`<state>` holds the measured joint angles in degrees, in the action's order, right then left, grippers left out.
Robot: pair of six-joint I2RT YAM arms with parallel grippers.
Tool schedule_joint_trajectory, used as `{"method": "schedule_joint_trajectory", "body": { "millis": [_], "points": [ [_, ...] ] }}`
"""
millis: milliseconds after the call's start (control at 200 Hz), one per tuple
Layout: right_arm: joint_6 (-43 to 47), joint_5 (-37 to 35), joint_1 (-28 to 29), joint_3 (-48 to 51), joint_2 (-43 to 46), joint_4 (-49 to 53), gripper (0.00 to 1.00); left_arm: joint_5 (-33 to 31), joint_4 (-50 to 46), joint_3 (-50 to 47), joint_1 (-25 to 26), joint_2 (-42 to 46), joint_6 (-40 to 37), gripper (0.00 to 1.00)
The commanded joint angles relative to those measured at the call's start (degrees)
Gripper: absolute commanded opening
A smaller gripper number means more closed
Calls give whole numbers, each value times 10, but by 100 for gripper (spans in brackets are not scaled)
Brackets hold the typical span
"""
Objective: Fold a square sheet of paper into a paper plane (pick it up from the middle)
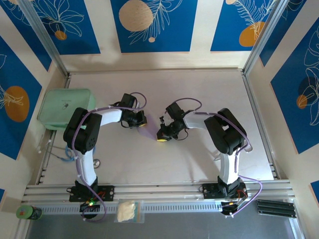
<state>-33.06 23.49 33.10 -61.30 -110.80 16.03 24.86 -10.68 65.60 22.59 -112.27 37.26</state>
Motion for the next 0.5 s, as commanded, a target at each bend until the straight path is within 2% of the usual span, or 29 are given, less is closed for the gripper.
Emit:
{"method": "schedule_joint_trajectory", "body": {
  "millis": [0, 300, 495],
  "points": [
    [3, 10, -5, 22, 14, 40, 0, -41, -26, -19, 1, -35, -13, 3],
    [11, 28, -7, 25, 20, 44, 1, -37, -24, -20, 1, -36, -11, 3],
    [16, 31, -12, 76, 26, 24, 1, -37, -25, -20, 1, -36, -14, 3]
  ]
}}
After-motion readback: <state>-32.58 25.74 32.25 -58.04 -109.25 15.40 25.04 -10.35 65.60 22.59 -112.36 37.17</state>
